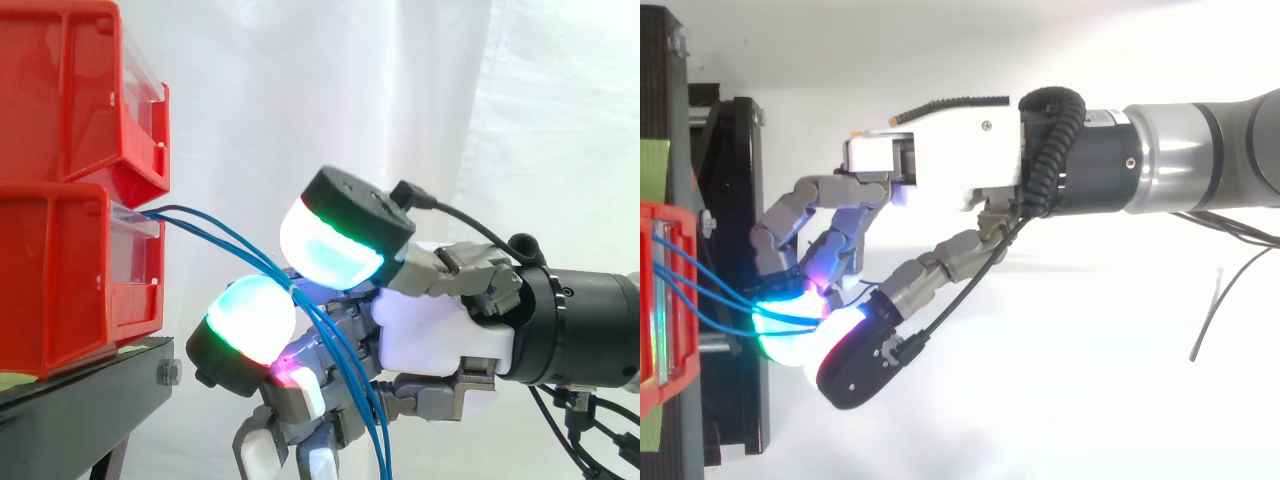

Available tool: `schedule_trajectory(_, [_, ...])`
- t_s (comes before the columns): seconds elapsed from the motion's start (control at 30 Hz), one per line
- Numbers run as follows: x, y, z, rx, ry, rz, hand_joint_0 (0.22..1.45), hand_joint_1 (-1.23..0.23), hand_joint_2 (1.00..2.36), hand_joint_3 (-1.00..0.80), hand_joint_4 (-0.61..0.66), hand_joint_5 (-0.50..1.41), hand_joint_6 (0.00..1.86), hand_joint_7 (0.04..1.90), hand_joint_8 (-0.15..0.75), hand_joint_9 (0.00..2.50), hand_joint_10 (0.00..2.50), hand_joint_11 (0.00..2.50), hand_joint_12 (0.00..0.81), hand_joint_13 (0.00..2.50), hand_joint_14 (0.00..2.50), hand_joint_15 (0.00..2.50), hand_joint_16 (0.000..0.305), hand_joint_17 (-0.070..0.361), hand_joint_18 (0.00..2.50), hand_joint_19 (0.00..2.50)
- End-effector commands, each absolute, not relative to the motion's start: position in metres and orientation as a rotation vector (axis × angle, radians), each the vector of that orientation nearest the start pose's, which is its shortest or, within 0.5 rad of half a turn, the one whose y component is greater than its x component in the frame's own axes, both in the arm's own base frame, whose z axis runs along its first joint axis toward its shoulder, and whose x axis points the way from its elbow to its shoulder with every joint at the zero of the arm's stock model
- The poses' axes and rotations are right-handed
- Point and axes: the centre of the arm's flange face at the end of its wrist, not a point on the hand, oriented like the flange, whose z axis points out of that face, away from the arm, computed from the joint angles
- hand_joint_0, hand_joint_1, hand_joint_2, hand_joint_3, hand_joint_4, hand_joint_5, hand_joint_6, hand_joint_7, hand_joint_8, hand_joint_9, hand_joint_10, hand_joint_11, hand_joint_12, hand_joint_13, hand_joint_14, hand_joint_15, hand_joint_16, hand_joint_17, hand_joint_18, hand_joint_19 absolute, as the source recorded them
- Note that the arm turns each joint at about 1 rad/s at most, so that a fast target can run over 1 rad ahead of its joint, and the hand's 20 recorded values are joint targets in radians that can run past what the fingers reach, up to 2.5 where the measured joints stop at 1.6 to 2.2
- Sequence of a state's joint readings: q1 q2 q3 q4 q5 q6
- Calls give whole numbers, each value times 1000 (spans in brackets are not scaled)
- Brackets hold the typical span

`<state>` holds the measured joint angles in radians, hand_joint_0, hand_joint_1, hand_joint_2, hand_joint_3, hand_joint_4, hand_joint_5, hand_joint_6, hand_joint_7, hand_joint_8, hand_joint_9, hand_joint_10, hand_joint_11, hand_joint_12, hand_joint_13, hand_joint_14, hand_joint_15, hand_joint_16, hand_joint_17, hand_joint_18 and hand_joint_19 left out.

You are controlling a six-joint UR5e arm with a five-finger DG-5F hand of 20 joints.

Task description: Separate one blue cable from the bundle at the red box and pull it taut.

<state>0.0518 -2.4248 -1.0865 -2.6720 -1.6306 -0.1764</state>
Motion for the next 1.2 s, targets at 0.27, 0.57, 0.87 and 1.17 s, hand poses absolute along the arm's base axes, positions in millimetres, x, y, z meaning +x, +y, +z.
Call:
schedule_trajectory(0.27, [801,-88,211,950,1277,1199,639,-582,1009,-384,166,-167,839,1014,402,996,20,1028,386,815,17,529,49,111,861,680])
schedule_trajectory(0.57, [801,-87,211,948,1277,1201,673,-828,1016,-271,135,-186,857,1007,386,922,20,1019,390,777,18,520,50,112,849,664])
schedule_trajectory(0.87, [801,-87,211,948,1277,1201,723,-875,1000,-500,143,-180,876,1033,384,944,20,1041,380,799,18,526,48,109,865,631])
schedule_trajectory(1.17, [802,-88,215,944,1272,1203,479,-566,1000,-500,196,-161,868,993,432,1015,17,1010,411,857,16,530,54,122,939,621])
